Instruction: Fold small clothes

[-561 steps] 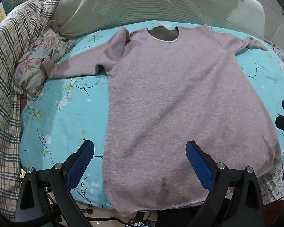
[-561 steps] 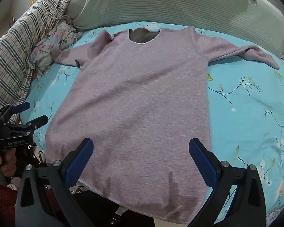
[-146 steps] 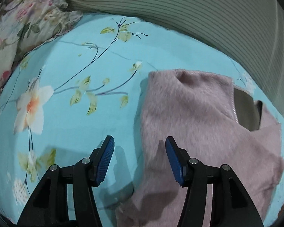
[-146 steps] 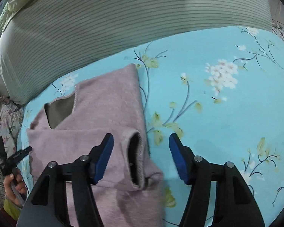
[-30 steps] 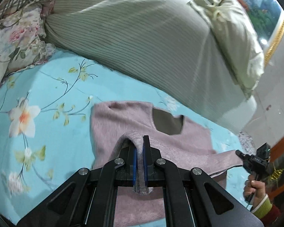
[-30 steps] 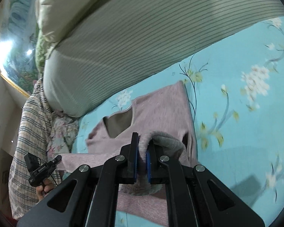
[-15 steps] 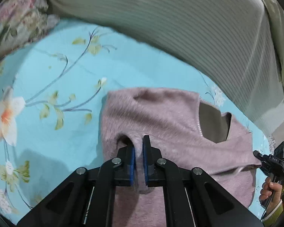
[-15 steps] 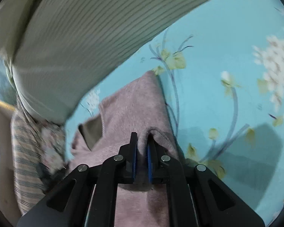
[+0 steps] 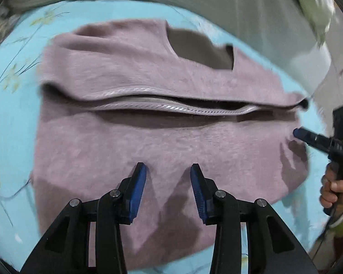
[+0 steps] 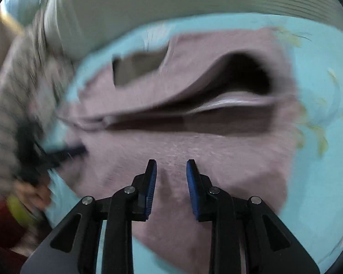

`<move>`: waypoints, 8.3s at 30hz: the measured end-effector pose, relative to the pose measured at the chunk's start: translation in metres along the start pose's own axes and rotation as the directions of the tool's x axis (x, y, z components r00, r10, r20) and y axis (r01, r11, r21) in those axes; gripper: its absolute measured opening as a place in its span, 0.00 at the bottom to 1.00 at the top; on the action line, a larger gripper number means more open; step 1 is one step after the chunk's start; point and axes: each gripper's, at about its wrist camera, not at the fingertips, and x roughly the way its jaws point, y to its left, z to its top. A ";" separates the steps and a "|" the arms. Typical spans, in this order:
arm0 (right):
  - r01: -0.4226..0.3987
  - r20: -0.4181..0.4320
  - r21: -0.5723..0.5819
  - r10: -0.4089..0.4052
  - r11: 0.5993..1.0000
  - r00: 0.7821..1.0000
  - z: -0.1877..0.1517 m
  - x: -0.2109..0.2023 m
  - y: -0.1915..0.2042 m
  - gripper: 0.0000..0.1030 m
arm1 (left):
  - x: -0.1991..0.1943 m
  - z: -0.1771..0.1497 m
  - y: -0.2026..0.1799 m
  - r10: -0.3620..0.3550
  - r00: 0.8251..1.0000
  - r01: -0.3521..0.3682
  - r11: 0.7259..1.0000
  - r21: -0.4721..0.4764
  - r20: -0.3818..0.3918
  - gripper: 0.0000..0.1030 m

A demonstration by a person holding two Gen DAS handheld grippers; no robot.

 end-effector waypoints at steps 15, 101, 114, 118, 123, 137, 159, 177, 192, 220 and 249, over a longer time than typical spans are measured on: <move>0.092 0.293 0.306 -0.186 0.948 0.938 0.107 -0.038 -0.084 0.26 | 0.002 0.116 0.075 0.183 0.973 -0.148 0.963 -0.225 0.144 0.29; -0.236 0.080 0.127 0.227 0.963 0.971 0.110 0.035 0.026 0.13 | -0.001 -0.037 -0.146 -0.045 0.994 0.027 0.982 0.184 0.097 0.10; -0.068 0.164 0.141 0.044 0.988 0.986 0.099 -0.060 -0.062 0.13 | 0.008 -0.021 -0.223 -0.305 0.952 0.293 0.925 0.241 0.014 0.11; -0.087 0.173 0.200 0.052 0.976 0.984 0.090 -0.056 -0.088 0.13 | 0.022 -0.024 -0.244 -0.313 0.949 0.308 0.908 0.284 -0.026 0.11; -0.071 0.164 0.200 0.038 0.977 0.986 0.088 -0.047 -0.097 0.13 | 0.046 -0.025 -0.246 -0.279 0.958 0.287 0.913 0.289 -0.071 0.11; -0.084 0.242 0.294 0.011 0.952 0.970 0.047 -0.088 -0.098 0.75 | 0.016 -0.022 -0.173 -0.299 0.951 0.308 0.928 0.210 -0.076 0.64; -0.172 0.128 0.294 0.140 0.940 0.982 0.040 -0.026 -0.106 0.76 | 0.073 0.046 -0.070 -0.261 0.964 0.249 0.955 -0.164 -0.058 0.74; -0.305 0.098 0.133 0.293 0.943 0.951 0.042 -0.004 0.016 0.32 | -0.018 0.015 -0.024 -0.221 0.969 0.235 0.961 -0.143 0.108 0.34; -0.191 -0.035 0.120 0.196 0.974 0.980 0.039 0.060 0.046 0.67 | -0.034 -0.033 0.060 -0.034 0.997 0.049 0.970 -0.238 0.068 0.51; -0.109 0.019 0.061 0.108 0.992 0.994 0.046 0.040 0.070 0.09 | -0.068 -0.048 0.034 -0.063 0.994 0.071 0.994 -0.083 0.094 0.47; -0.150 0.069 0.098 0.144 0.984 0.987 -0.014 -0.032 0.040 0.51 | -0.082 -0.068 0.032 -0.022 1.000 0.023 0.999 -0.041 0.023 0.50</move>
